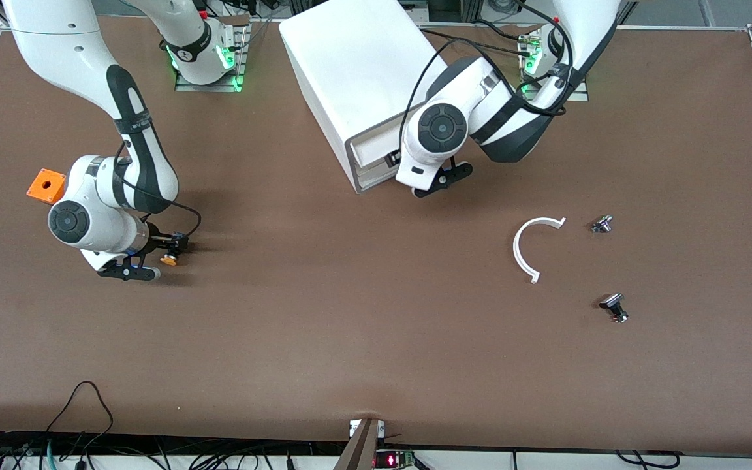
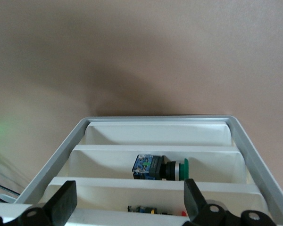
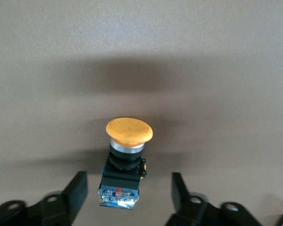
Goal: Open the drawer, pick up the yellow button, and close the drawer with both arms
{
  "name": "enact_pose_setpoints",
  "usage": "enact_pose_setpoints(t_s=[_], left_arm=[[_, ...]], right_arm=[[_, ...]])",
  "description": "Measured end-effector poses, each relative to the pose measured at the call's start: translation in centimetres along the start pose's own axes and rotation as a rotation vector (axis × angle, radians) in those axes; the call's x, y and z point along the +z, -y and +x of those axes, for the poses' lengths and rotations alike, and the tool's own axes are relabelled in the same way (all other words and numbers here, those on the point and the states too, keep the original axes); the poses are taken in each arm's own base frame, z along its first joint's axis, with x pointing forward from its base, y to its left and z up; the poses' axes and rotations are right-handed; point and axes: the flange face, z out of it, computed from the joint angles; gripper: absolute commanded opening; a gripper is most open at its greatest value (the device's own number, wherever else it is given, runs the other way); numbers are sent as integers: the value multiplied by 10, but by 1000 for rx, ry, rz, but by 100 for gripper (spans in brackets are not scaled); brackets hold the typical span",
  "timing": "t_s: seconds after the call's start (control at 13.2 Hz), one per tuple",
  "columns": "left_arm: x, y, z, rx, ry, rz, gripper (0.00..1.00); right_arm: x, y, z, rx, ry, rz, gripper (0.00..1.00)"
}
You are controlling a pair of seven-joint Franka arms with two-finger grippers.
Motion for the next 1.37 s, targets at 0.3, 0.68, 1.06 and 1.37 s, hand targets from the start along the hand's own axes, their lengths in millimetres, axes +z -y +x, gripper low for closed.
enact_pose_setpoints(t_s=[0.3,0.68,1.06,1.37], left_arm=[[2,2,-8,3,-5,9,100],[13,-2,-30,35,5,30,100],[16,-1,-34,41,8,41,100],[7,1,-32,38,-1,27,100]], right_arm=[[-34,6,11,-15,37,10,100],[-136,17,23,-69,7,41,100],[-217,5,0,-96,-74,81,100],[-290,-7,-32,-115,-158,96,100]])
